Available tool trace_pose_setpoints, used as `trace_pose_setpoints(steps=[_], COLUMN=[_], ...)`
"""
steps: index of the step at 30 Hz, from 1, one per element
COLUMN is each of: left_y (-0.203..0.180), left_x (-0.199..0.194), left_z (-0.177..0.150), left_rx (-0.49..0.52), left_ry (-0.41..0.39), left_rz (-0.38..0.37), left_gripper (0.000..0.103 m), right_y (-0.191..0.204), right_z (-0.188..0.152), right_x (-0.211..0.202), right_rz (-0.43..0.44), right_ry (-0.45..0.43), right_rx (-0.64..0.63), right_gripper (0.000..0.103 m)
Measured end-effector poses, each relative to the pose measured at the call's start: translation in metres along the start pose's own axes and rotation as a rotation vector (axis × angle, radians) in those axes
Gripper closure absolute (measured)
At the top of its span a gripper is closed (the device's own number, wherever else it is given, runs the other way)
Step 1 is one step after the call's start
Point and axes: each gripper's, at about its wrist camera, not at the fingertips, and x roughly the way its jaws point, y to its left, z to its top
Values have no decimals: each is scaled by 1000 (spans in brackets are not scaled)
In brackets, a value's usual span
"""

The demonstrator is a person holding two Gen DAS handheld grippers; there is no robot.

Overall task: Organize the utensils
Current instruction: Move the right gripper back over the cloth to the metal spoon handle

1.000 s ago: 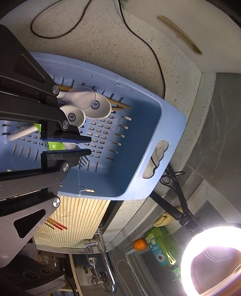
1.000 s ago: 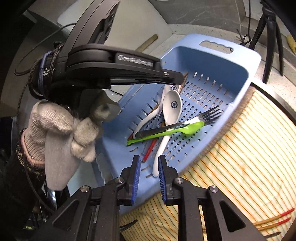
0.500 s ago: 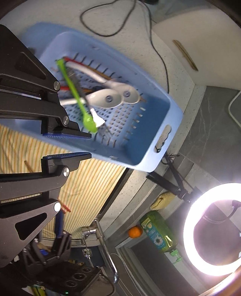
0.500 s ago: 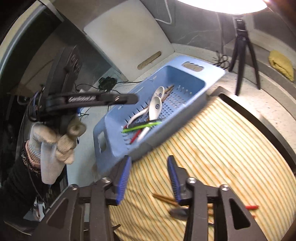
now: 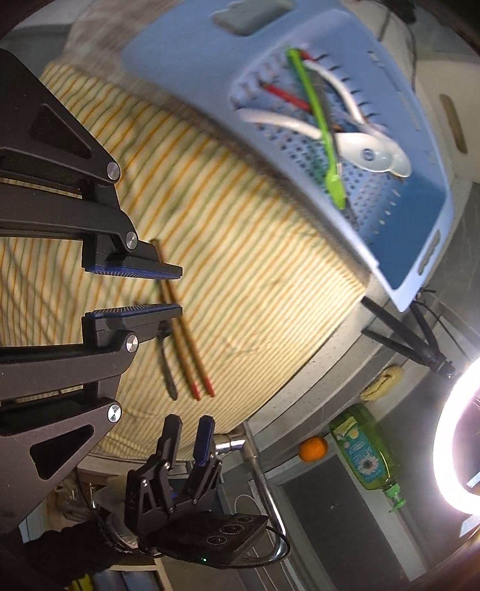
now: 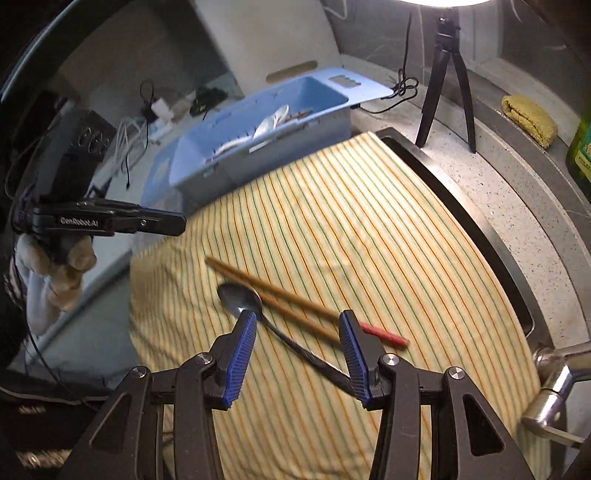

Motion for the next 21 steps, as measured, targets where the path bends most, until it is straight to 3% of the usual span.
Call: trace_pose_setpoints(steps=[6,11,15,21], left_y=[-7,-24,-40,-51], left_x=[10,2,-7,-14], left_z=[-23,-34,-39,-45], left_rx=[-28,42,119,185], left_ry=[13,-28,-79,-130], left_rz=[1,93,192,280], left_gripper=[91,91,77,75], right_y=[0,4,5,7], right_z=[-17,-25,-25,-25], right_x=[5,10,13,15], right_rz=[-19,-42,-46,-46], right_ry=[42,56,65,79], right_rx=[-78,-122,-138,-150], right_gripper=[60,60,60,60])
